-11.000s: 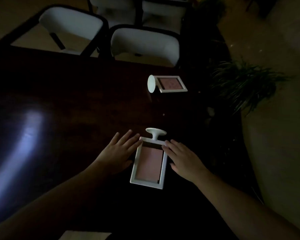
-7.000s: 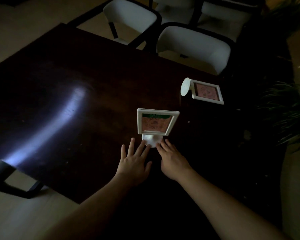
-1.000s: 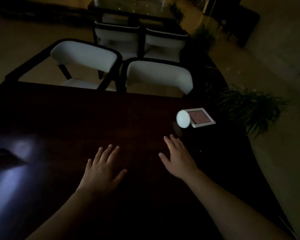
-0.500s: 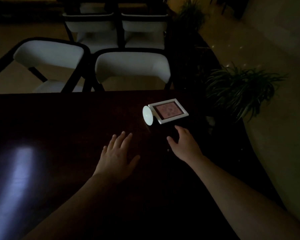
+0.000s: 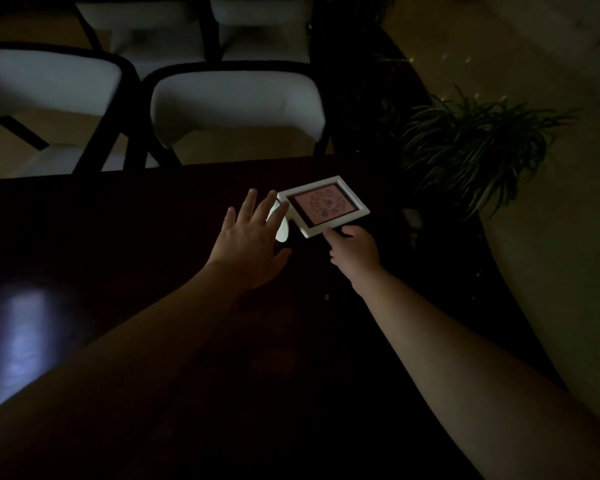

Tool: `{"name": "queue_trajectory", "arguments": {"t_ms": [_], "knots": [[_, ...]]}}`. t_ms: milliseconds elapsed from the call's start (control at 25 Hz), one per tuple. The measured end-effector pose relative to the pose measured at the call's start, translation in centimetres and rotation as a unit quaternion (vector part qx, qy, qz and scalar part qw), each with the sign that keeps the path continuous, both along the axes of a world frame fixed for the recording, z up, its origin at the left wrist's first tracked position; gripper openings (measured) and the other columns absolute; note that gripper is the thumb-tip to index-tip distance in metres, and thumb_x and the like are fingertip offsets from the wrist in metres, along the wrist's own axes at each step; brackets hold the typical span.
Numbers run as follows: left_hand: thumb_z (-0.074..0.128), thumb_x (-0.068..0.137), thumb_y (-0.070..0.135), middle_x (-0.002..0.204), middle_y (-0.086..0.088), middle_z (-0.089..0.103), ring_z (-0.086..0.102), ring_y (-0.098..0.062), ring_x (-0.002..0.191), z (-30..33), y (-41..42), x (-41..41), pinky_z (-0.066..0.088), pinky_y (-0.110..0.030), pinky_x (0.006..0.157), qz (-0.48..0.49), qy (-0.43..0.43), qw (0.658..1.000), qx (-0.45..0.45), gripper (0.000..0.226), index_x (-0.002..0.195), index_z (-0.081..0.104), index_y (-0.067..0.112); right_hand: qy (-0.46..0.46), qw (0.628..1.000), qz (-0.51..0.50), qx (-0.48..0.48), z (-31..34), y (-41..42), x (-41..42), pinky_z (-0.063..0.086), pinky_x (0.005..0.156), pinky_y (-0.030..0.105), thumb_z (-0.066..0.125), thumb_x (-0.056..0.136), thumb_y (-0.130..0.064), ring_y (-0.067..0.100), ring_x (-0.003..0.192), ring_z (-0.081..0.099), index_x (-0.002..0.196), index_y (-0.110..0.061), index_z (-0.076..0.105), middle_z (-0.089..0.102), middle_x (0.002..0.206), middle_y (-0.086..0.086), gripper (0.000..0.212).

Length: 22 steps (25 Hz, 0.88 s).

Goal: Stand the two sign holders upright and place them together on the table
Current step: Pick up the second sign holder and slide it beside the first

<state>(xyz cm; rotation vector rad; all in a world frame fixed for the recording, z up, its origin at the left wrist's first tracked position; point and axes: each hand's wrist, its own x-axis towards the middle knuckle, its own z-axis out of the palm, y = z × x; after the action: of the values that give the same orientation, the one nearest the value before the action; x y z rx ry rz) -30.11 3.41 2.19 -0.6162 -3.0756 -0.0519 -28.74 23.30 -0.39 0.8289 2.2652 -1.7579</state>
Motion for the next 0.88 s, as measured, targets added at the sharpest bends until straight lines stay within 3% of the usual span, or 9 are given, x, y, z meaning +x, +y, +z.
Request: {"name": "queue_trajectory", "arguments": {"t_ms": [80,160,360,600,880], "knots": [[0.047,0.087,0.064,0.164,-0.003,-0.006,-0.013,-0.030,0.147,0.0,0.0,-0.8,0.004,-0.057,0.113,-0.005,-0.009,1.000,-0.014,0.091,0.154,-0.002,0.027,-0.035,0.992,-0.071,-0.095,-0.1,-0.6,-0.8,0.059,0.084,0.044,0.069,0.089,-0.036,0.033,0.097,0.068,0.120,-0.003,0.061,0.067,0.104,0.018,0.046],[0.045,0.088,0.065,0.164,-0.002,-0.006,-0.013,-0.029,0.147,-0.1,0.0,-1.1,0.005,-0.058,0.114,-0.011,-0.013,1.000,-0.024,0.090,0.154,-0.001,0.027,-0.057,0.971,-0.126,-0.197,0.0,-1.2,-1.6,0.062,0.073,0.035,0.073,0.088,-0.029,0.028,0.089,0.070,0.103,-0.005,0.064,0.067,0.098,0.016,0.030],[0.043,0.089,0.064,0.165,-0.002,0.001,-0.010,-0.027,0.148,-0.2,-0.3,-1.2,0.004,-0.059,0.114,-0.020,-0.011,0.999,-0.026,0.086,0.155,0.003,0.025,-0.072,0.935,-0.155,-0.311,0.2,-2.3,-3.2,0.061,0.073,0.033,0.074,0.085,-0.006,0.024,0.086,0.072,0.105,0.005,0.064,0.071,0.099,0.018,0.025],[0.043,0.089,0.064,0.164,-0.006,0.011,-0.002,-0.028,0.149,-0.4,-2.1,1.0,0.009,-0.057,0.117,-0.016,-0.005,1.000,-0.001,0.084,0.154,0.007,0.024,-0.051,0.941,-0.098,-0.321,0.6,-2.4,-3.2,0.061,0.074,0.035,0.066,0.090,-0.002,0.024,0.089,0.071,0.106,0.003,0.064,0.071,0.101,0.019,0.018],[0.052,0.087,0.057,0.158,-0.011,0.023,0.010,-0.030,0.148,-0.6,-4.3,5.4,0.010,-0.051,0.118,-0.022,0.000,0.998,0.054,0.084,0.153,0.010,0.027,-0.003,0.974,0.003,-0.226,1.4,-3.7,-2.4,0.060,0.078,0.037,0.060,0.093,0.001,0.025,0.094,0.071,0.121,-0.005,0.062,0.070,0.111,0.015,0.028]]}}
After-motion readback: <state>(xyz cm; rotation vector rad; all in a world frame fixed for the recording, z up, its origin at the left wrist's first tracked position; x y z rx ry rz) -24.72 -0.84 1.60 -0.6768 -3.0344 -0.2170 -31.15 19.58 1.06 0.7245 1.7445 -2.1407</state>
